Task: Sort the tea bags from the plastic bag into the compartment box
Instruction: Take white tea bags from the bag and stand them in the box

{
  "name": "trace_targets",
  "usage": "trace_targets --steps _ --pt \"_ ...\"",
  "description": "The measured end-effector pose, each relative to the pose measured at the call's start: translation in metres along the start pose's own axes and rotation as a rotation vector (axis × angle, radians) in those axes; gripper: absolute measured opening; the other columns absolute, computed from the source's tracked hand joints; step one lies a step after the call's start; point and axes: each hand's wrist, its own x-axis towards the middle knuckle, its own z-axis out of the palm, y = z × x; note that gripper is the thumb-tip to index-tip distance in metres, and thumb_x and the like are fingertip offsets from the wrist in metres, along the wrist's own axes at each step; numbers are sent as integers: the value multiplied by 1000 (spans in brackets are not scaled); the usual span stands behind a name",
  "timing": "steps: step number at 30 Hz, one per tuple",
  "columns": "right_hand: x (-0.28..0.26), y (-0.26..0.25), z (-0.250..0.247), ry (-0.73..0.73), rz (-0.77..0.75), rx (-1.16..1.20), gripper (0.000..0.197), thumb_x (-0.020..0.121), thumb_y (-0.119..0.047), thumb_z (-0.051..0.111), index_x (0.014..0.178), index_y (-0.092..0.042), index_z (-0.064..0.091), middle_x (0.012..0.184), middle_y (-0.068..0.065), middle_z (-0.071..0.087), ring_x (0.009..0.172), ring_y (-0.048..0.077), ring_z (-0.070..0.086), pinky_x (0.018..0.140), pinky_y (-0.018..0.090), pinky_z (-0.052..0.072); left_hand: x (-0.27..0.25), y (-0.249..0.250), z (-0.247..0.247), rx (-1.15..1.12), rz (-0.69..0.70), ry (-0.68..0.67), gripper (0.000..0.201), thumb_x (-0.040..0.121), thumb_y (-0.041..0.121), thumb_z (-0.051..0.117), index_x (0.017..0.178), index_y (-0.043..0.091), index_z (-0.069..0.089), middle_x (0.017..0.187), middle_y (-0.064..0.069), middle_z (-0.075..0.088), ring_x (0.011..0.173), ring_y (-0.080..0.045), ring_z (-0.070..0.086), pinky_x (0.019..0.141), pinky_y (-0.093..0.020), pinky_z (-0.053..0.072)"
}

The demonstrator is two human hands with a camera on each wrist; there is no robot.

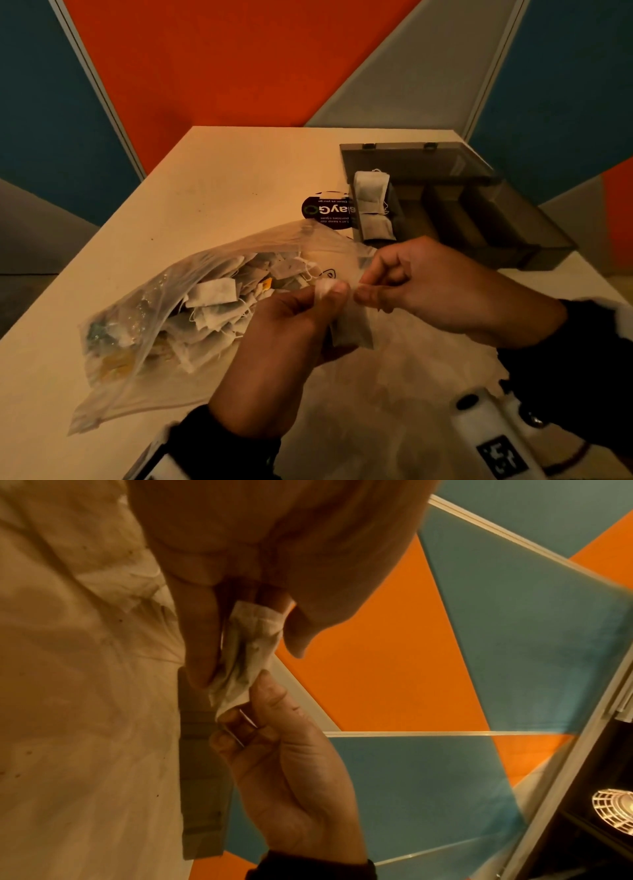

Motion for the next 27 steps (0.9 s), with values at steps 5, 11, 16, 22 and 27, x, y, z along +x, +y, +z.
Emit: trace_targets --steps 5,11,16,22,27 --pt "-4 1 -1 11 -70 -204 17 83 -34 74 97 -34 65 90 -13 64 80 2 62 66 19 53 4 -3 1 145 -43 -36 31 96 16 51 82 11 79 88 -8 77 83 -21 74 71 -29 60" --pt "-8 -10 -7 -13 -240 -495 9 85 -32 70 85 -37 63 93 -17 60 86 1 54 70 20 47 11 2 15 242 -51 -41 33 96 30 51 83 20 80 89 -4 77 88 -23 73 84 -40 58" --pt "0 -19 -17 50 -309 -508 14 86 -21 70 77 -29 63 84 -14 62 83 3 56 71 21 50 17 11 20 130 -65 -11 26 90 30 58 81 19 80 89 -6 77 88 -23 74 81 -37 59" --pt "25 -38 -72 126 -272 -446 7 87 -24 66 82 -28 63 86 -12 64 83 2 60 71 20 47 16 20 6 69 -93 72 28 78 34 66 100 18 74 92 2 78 88 -12 74 87 -38 56" --pt "65 -54 -124 270 -278 -481 13 88 -23 67 80 -27 58 90 -7 65 85 7 61 69 25 47 19 23 -10 77 -138 141 17 86 21 64 98 15 75 92 -2 78 87 -20 74 80 -43 58"
